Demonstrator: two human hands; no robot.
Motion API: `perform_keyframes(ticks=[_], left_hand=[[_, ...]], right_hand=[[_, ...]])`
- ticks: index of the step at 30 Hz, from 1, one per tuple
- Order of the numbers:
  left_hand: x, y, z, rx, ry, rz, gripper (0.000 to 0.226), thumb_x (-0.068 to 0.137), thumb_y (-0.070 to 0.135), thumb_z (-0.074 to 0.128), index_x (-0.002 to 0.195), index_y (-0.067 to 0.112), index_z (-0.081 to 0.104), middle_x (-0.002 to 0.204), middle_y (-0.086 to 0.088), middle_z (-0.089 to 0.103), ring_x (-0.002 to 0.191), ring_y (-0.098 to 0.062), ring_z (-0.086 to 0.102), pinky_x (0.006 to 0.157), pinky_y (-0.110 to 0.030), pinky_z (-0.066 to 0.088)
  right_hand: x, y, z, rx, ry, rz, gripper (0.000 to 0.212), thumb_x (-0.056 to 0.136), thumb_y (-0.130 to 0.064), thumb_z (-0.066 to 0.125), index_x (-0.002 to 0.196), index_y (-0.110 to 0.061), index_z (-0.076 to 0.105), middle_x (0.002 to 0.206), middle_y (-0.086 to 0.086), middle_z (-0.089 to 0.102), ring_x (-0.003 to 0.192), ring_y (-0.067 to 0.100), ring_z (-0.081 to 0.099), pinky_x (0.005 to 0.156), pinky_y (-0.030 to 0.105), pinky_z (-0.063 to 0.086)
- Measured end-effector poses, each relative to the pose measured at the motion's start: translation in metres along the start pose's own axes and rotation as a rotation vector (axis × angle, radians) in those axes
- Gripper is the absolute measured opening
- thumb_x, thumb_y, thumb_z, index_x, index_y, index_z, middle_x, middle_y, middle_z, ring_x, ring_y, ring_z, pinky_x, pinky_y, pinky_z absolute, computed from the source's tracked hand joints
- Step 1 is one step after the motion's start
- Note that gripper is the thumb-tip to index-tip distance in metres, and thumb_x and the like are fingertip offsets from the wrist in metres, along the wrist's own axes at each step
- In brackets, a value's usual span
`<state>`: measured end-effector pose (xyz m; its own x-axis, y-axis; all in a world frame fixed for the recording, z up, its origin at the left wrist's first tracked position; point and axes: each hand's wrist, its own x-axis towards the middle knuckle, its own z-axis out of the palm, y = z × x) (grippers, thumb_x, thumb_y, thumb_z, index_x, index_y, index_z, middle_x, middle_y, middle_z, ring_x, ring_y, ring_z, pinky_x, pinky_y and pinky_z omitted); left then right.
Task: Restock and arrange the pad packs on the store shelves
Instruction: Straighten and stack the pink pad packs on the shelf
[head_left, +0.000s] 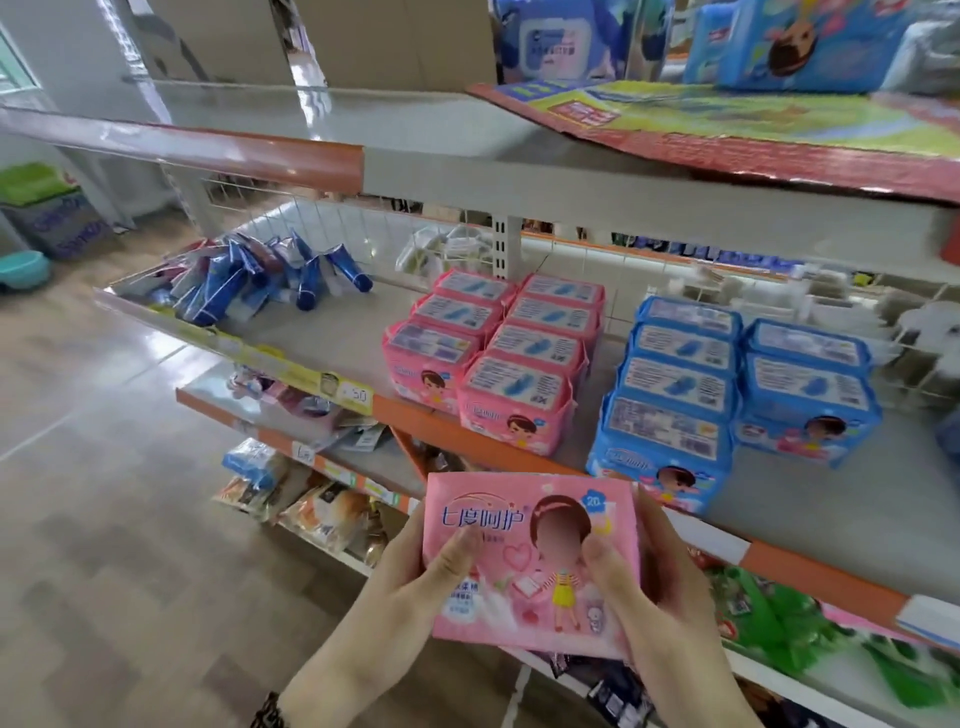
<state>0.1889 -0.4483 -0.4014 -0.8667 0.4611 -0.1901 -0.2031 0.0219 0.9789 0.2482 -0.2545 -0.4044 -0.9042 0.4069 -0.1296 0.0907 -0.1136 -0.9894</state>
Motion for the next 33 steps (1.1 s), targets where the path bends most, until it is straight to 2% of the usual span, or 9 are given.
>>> perform_keyframes(ticks=[3,5,7,10,14,21,24,27,33], left_hand=[[0.013,0.004,-0.006,-0.033,0.012,0.013,0.081,0.075,0.063,0.074,0.136,0.014,0.053,0.124,-0.009,0.071,0.117,-0.027,0.066,0.094,-0.033,0.055],[0.024,0.009,-0.012,-0.056,0.051,0.025,0.084,0.067,0.067,0.078,0.132,0.017,0.057,0.120,-0.010,0.072,0.113,-0.027,0.069,0.089,-0.031,0.057],[0.035,0.012,-0.018,-0.021,0.071,0.056,0.076,0.070,0.068,0.076,0.128,0.021,0.061,0.119,-0.010,0.073,0.111,-0.028,0.069,0.087,-0.032,0.058],[0.058,0.022,-0.025,0.074,0.064,0.094,0.047,0.089,0.053,0.061,0.124,0.021,0.062,0.114,-0.006,0.074,0.105,-0.024,0.071,0.086,-0.033,0.059],[0.114,0.045,-0.039,0.282,0.038,0.115,0.042,0.091,0.060,0.056,0.110,0.024,0.067,0.101,-0.005,0.075,0.094,-0.033,0.071,0.083,-0.047,0.060],[0.253,0.084,-0.065,0.555,0.032,0.274,0.024,0.098,0.030,0.061,0.085,0.012,0.071,0.057,0.013,0.052,0.042,0.003,0.037,0.043,-0.016,0.030],[0.306,0.096,-0.078,0.587,0.015,0.321,0.028,0.096,0.028,0.065,0.072,0.015,0.066,0.046,0.016,0.047,0.035,0.004,0.039,0.039,-0.010,0.028],[0.358,0.102,-0.086,0.682,-0.015,0.367,0.039,0.095,0.035,0.066,0.059,0.022,0.057,0.048,0.012,0.043,0.033,0.003,0.038,0.038,-0.012,0.029],[0.425,0.098,-0.096,0.734,-0.089,0.372,0.032,0.093,0.033,0.070,0.094,0.001,0.075,0.073,-0.008,0.060,0.052,-0.010,0.045,0.046,-0.018,0.037]], right_hand=[[0.020,-0.005,0.006,0.002,-0.051,0.005,0.085,0.061,-0.070,0.079,0.137,-0.044,0.050,0.116,-0.026,0.068,0.104,-0.007,0.064,0.069,0.003,0.047],[0.035,-0.007,0.010,0.006,-0.122,0.000,0.067,0.065,-0.056,0.073,0.128,-0.049,0.050,0.104,-0.028,0.071,0.096,-0.002,0.069,0.068,0.006,0.049],[0.048,-0.008,0.012,-0.045,-0.223,-0.042,0.054,0.070,-0.048,0.065,0.121,-0.052,0.049,0.092,-0.034,0.070,0.087,-0.007,0.069,0.072,0.006,0.048],[0.067,-0.011,0.013,-0.112,-0.282,-0.083,0.040,0.080,-0.044,0.059,0.116,-0.027,0.060,0.063,-0.018,0.067,0.063,-0.004,0.064,0.069,0.010,0.049],[0.108,-0.028,0.017,-0.205,-0.230,-0.099,0.022,0.091,-0.033,0.059,0.108,-0.019,0.063,0.083,-0.005,0.076,0.081,0.003,0.073,0.063,0.006,0.049],[0.221,-0.050,0.024,-0.517,-0.010,-0.231,0.016,0.093,-0.035,0.066,0.100,-0.020,0.067,0.090,-0.009,0.072,0.077,0.003,0.066,0.067,0.015,0.047],[0.276,-0.055,0.030,-0.595,0.049,-0.257,0.014,0.093,-0.025,0.068,0.099,-0.013,0.069,0.087,0.000,0.070,0.072,0.008,0.062,0.074,0.031,0.049],[0.322,-0.057,0.030,-0.648,0.123,-0.270,0.014,0.091,-0.018,0.070,0.078,-0.020,0.064,0.073,-0.005,0.063,0.061,0.002,0.057,0.074,0.041,0.049],[0.374,-0.052,0.034,-0.693,0.176,-0.234,0.020,0.086,-0.015,0.074,0.072,-0.024,0.063,0.083,-0.001,0.068,0.088,0.027,0.068,0.085,0.043,0.057]])
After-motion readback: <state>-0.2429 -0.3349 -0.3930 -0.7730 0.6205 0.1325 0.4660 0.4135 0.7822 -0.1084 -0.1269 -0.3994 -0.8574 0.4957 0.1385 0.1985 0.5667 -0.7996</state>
